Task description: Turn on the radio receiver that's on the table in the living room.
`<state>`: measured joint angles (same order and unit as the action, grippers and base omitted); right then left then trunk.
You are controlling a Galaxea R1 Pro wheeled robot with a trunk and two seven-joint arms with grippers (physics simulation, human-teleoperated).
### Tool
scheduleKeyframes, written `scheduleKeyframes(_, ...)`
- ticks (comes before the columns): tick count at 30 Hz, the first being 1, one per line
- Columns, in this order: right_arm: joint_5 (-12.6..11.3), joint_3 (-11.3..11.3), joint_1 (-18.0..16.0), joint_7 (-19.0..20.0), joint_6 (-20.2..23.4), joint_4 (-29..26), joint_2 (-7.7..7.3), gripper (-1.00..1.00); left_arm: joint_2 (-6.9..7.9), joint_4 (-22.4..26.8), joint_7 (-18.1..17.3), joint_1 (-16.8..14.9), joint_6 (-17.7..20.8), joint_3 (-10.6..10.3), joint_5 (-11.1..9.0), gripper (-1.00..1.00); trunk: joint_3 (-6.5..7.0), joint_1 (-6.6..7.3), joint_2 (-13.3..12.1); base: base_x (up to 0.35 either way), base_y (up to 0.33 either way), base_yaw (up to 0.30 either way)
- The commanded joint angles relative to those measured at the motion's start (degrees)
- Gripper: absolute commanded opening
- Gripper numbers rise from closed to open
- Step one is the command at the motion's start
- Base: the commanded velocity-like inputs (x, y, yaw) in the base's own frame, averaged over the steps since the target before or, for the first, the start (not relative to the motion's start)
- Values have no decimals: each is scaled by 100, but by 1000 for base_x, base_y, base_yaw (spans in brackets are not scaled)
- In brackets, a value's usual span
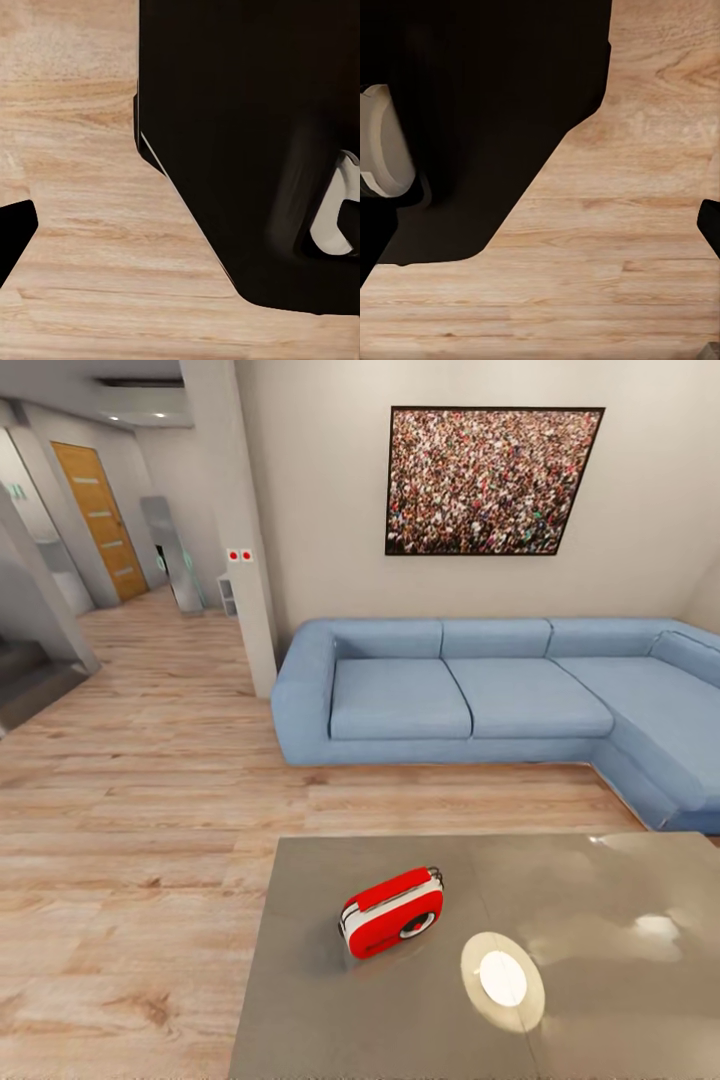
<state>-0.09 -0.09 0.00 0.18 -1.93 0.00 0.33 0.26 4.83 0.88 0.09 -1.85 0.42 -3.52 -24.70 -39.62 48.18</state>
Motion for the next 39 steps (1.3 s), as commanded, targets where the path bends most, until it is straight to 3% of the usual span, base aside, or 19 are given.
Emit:
scheduleKeyframes(1,0,0,0,0,0,0,0,100,0,0,0,0,0,0,0,100,-10,0,0,0,0,0)
scheduleKeyframes(19,9,-7,0,-5,-11,-38,-33,100,-16,321,-6,0,-9,-12,24,100,-175,0,0,0,0,0)
scheduleKeyframes(25,9,-1,0,-20,-35,-342,-56,100,-25,357,-3,0,-9,-11,13,100,-231,0,0,0,0,0)
scheduleKeyframes(39,9,-9,0,-26,-30,-808,-77,100,-12,937,0,0,31,-10,-2,100,-359,0,0,0,0,0)
